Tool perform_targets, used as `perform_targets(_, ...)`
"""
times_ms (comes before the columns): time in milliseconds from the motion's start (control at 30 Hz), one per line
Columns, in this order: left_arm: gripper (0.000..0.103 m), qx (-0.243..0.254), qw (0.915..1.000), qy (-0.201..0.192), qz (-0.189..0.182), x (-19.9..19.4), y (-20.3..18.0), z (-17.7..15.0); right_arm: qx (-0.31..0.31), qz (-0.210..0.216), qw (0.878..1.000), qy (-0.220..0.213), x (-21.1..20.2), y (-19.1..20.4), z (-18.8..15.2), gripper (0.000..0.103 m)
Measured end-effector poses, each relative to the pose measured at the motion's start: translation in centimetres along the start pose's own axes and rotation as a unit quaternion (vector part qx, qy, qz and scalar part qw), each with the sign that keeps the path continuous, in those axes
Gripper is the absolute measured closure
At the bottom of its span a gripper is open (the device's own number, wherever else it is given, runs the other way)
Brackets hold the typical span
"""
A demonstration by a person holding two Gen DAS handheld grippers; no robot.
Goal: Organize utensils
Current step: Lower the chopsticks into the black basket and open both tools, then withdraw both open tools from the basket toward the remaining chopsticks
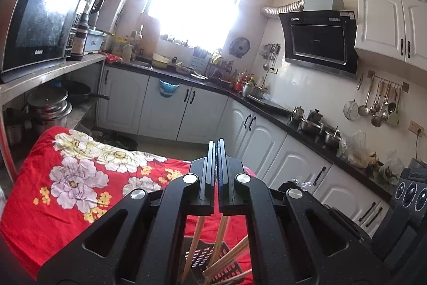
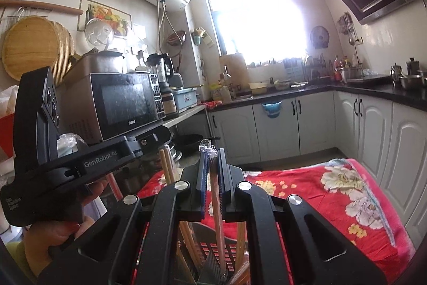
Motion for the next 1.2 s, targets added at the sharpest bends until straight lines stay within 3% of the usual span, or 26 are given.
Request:
perform_targets(433, 0.103, -0.008, 0.9996, 0.027, 0.004, 0.6, 1.4, -1.7, 0.022, 0.003, 0.999, 0.029, -0.3, -0.4, -2.5, 0.095)
perform_targets(933, 0.102, -0.011, 0.9981, 0.060, -0.002, -0.2, 1.7, -3.1, 0.037, -0.025, 0.998, 0.043, -3.5, -1.0, -3.9, 0.069)
perform_targets(1200, 0.084, -0.017, 0.9973, 0.072, -0.006, -1.5, 1.7, -3.5, 0.045, -0.043, 0.996, 0.060, -5.1, -1.2, -4.8, 0.063)
Point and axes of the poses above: each gripper's, at about its wrist camera, not at the fingertips, and x roughly the way its jaws point, y to its left, z to its top, the point moved 1 cm from there along x, roughly the way its jaws point, and after that the axes turned 2 degrees about -x, right-handed, at the moved point
